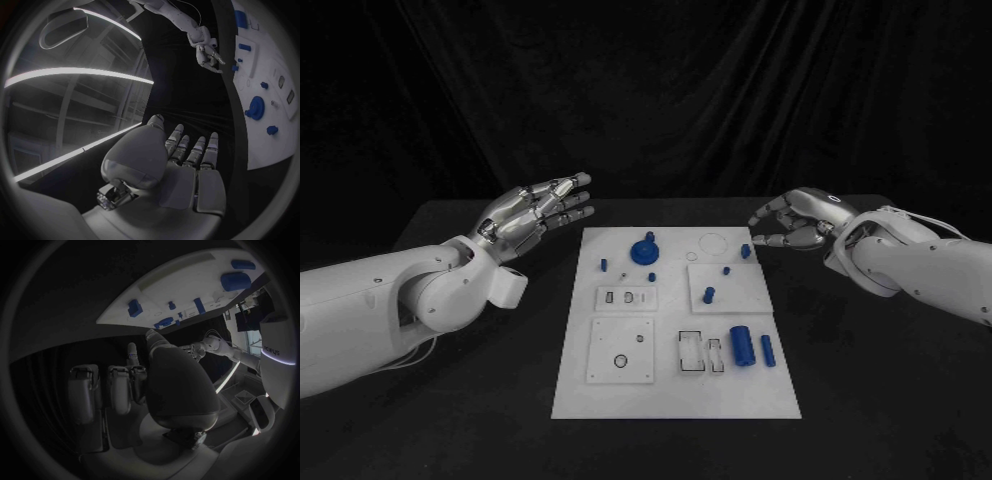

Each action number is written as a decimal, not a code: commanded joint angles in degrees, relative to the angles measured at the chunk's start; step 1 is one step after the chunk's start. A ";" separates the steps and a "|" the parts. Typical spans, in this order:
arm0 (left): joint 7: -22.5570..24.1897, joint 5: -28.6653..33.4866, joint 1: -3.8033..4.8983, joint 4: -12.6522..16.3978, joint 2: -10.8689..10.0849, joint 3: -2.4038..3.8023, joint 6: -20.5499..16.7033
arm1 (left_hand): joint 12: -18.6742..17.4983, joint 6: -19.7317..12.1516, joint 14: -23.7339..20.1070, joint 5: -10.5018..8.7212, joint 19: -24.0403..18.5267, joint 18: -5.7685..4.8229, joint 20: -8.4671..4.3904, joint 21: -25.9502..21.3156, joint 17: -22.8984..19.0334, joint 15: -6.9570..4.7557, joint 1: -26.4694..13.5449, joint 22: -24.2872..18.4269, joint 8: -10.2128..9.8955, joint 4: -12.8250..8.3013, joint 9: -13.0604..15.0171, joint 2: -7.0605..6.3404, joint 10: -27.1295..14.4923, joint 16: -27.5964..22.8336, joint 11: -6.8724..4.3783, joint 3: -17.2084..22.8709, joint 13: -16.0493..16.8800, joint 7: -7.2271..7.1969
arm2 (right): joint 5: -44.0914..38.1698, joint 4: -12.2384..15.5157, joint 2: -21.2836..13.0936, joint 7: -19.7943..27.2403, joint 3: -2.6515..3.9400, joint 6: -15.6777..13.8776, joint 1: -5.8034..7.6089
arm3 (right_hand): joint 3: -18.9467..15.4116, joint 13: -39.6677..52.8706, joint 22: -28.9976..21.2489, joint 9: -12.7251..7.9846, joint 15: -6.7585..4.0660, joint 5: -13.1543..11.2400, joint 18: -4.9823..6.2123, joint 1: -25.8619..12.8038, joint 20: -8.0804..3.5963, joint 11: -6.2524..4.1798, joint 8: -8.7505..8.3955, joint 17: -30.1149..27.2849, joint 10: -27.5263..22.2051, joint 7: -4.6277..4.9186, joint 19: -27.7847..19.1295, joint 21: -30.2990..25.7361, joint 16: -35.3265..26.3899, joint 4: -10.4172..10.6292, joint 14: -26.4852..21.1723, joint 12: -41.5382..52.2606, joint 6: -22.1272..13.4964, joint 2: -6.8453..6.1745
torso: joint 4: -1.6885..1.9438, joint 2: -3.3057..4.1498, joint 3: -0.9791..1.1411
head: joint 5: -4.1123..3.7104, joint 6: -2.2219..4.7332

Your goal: Assemble the parts on the task board

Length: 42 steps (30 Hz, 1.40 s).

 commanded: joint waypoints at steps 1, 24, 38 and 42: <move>0.66 0.16 -0.21 0.14 -0.01 0.06 0.87 | 0.28 0.44 0.27 0.17 -0.13 1.08 0.33 0.10 0.05 0.10 0.59 -0.05 0.25 -0.01 0.09 0.15 -0.05 0.11 0.35 0.20 0.05 0.06 | 3.64 -1.69 0.59 5.38 0.04 -1.42 -1.20 | -0.48 10.27 15.07 0.17 -0.37 -0.89 -0.45 -0.75 -0.43 -0.38 0.30 13.07 4.60 0.08 6.07 0.15 0.27 0.04 5.51 0.10 -0.39 -0.21 | -0.14 -0.01 0.00 | 0.17 -0.03; 0.60 0.16 -0.59 0.02 -0.14 0.06 1.12 | 0.27 0.41 0.21 0.23 -0.18 1.08 0.32 0.08 0.04 0.08 0.68 -0.07 0.24 -0.02 0.09 0.18 -0.07 0.08 0.35 0.26 0.04 0.06 | 5.63 -5.63 2.59 7.46 0.04 1.11 -3.26 | -0.10 9.07 15.07 0.24 -0.38 1.38 -0.45 0.44 -0.41 -0.39 -0.88 12.46 4.10 0.02 6.07 0.15 -0.03 -0.04 5.37 -0.44 -4.76 -0.28 | 0.04 0.03 -0.06 | -0.33 -0.11; 0.51 0.16 -0.64 0.02 -0.31 0.06 1.32 | 0.28 0.39 0.20 0.27 -0.20 1.08 0.31 0.07 0.04 0.07 0.75 -0.08 0.23 -0.03 0.08 0.20 -0.05 0.07 0.37 0.33 0.05 0.08 | 5.86 -7.30 4.12 7.24 0.05 2.06 -4.23 | 0.33 8.76 15.07 1.20 -0.20 5.70 -0.45 1.69 -0.26 -0.13 1.20 12.30 3.95 0.40 6.07 0.15 -0.10 -0.14 5.33 -0.42 -2.66 0.14 | 0.09 0.06 -0.16 | -0.39 -0.30; 0.48 0.16 -0.65 0.00 -0.29 0.06 1.39 | 0.28 0.39 0.20 0.27 -0.20 1.08 0.31 0.07 0.04 0.07 0.75 -0.08 0.23 -0.03 0.08 0.20 -0.05 0.07 0.37 0.33 0.05 0.08 | 5.86 -7.64 4.40 7.10 0.05 2.09 -4.34 | 0.43 8.66 15.07 1.33 -0.12 6.87 -0.45 2.04 -0.21 -0.04 1.52 12.25 3.91 0.51 6.07 0.15 -0.12 -0.18 5.32 -0.43 -2.72 0.14 | 0.09 0.07 -0.15 | -0.38 -0.31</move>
